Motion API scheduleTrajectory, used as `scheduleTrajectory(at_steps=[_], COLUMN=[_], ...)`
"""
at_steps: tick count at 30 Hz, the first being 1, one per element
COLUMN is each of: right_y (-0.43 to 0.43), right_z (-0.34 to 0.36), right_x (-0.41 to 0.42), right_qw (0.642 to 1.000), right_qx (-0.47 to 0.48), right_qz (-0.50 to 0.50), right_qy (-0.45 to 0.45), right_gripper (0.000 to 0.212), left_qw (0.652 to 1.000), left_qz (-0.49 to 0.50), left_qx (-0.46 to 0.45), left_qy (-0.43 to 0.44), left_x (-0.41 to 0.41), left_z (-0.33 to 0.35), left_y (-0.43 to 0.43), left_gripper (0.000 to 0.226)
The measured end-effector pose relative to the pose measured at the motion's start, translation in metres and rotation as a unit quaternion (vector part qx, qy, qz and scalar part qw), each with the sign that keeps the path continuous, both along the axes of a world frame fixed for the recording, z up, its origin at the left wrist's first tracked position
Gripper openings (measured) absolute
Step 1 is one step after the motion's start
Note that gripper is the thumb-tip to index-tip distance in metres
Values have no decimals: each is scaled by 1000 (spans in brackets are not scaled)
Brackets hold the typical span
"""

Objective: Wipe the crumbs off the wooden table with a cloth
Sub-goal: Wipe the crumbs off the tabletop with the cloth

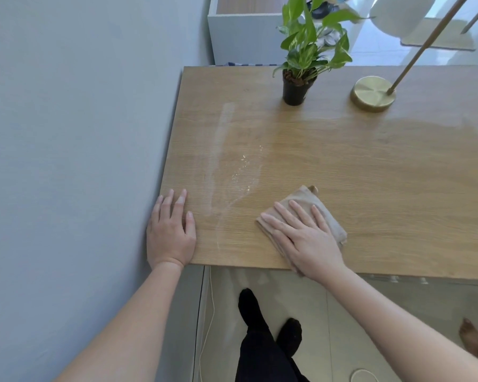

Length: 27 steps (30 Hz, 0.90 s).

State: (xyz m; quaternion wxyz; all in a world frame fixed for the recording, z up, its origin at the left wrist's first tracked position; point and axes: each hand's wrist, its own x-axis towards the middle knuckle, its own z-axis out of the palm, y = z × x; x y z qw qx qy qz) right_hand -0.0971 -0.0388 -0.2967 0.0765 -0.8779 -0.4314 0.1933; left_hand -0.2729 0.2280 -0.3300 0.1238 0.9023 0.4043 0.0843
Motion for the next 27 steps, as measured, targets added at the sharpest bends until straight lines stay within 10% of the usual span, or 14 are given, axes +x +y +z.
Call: scheduleTrajectory(at_steps=[3, 10, 21, 27], right_y=[49, -5, 54, 47], right_z=[-2, -1, -2, -5], right_x=[-31, -45, 58, 7], right_qw=[998, 988, 988, 998], right_qx=[5, 21, -2, 12], right_qz=[-58, 153, -152, 55], right_qy=[5, 28, -18, -14], right_gripper=[48, 45, 50, 48], left_qw=[1000, 1000, 1000, 1000], left_qz=[1, 0, 6, 7], left_qx=[-5, -4, -16, -16], left_qy=[1, 7, 0, 4], left_x=[0, 0, 2, 0], left_z=[1, 0, 1, 1], left_y=[-1, 0, 0, 0], left_gripper=[60, 60, 59, 60])
